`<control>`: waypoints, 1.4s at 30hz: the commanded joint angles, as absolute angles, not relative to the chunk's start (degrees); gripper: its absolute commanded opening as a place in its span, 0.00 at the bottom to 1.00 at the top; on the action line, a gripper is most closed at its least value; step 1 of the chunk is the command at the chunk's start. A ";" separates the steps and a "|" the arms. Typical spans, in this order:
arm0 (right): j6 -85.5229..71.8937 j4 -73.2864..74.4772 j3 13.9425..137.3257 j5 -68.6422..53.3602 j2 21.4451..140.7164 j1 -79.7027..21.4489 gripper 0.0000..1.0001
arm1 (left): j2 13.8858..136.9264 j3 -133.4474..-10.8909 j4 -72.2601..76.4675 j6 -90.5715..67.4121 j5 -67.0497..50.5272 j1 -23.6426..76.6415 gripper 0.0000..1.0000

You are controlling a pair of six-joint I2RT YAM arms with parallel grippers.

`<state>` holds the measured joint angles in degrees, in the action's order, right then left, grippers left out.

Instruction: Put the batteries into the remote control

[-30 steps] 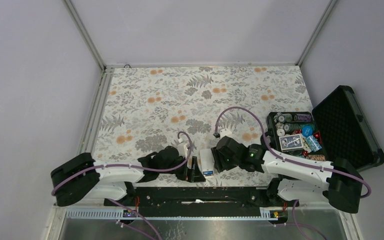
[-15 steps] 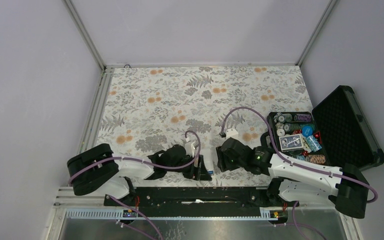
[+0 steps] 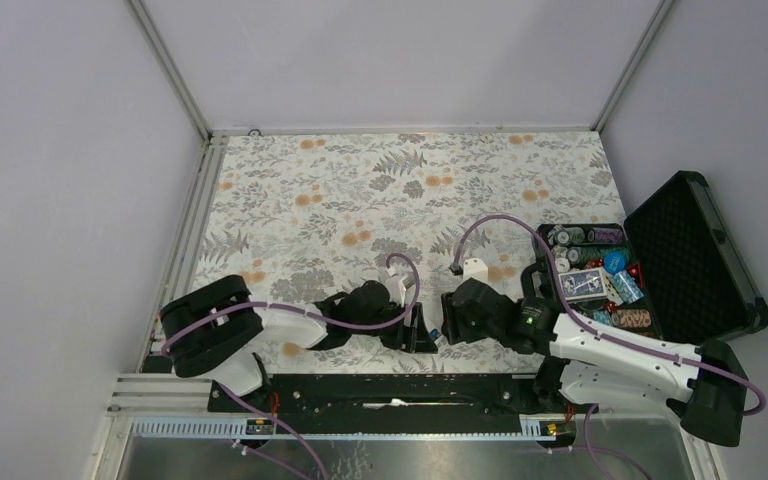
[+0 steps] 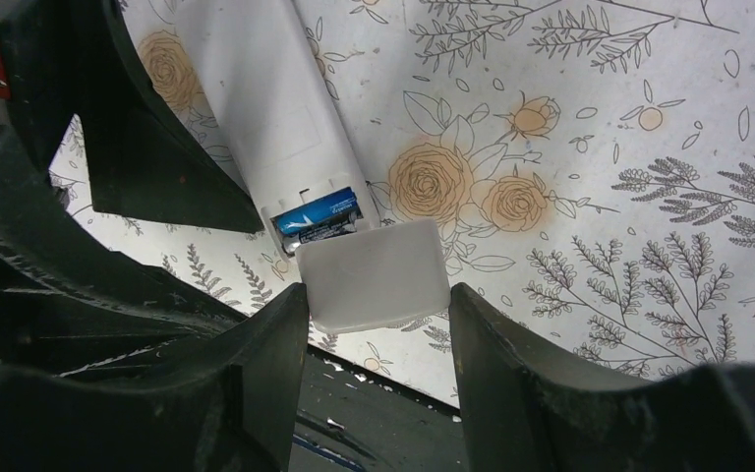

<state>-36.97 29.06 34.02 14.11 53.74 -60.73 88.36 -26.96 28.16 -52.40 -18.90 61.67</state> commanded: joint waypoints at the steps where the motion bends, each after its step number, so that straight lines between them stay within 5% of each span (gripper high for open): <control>1: -38.33 30.68 33.91 16.32 53.41 -61.10 0.24 | 87.52 -29.29 30.70 -50.47 -18.34 61.97 0.70; 25: -25.04 33.74 45.88 9.44 68.67 -61.35 0.18 | 44.95 -24.36 -9.02 -42.09 3.34 61.88 0.73; 42: -21.76 38.23 51.55 7.87 78.50 -63.31 0.17 | 39.72 -22.74 -11.53 -42.74 3.43 61.88 0.73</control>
